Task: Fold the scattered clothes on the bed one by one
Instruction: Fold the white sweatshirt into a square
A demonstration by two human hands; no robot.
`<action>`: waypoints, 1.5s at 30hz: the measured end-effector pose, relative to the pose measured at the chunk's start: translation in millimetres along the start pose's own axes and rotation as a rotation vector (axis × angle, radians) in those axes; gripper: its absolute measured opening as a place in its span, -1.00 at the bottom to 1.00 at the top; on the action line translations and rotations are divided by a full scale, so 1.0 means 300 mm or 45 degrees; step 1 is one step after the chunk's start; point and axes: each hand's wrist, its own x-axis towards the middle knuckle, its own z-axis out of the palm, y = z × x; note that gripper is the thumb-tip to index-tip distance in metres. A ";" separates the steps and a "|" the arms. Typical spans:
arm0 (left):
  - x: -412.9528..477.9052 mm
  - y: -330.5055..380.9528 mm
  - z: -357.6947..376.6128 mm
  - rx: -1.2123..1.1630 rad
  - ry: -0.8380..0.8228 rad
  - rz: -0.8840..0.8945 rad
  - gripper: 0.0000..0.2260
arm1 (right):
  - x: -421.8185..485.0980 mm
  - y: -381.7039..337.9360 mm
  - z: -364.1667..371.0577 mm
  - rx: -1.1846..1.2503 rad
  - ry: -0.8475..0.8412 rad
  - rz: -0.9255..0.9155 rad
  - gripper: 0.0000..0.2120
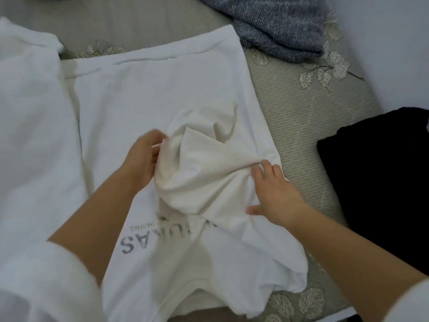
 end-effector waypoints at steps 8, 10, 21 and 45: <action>0.124 0.174 0.130 -0.299 -0.077 -0.037 -0.76 | 0.037 -0.029 -0.048 -0.166 -0.052 0.002 -0.07; 0.101 0.261 0.077 -0.625 -0.134 0.228 -0.72 | 0.040 -0.026 -0.051 -0.166 -0.066 0.005 -0.07; 0.151 0.154 -0.267 -0.415 0.315 0.005 -0.62 | 0.046 -0.052 -0.058 -0.039 -0.098 0.122 -0.17; 0.000 -0.270 -0.328 1.850 0.207 0.621 -0.50 | 0.106 -0.224 0.226 -0.062 0.394 -0.205 -0.43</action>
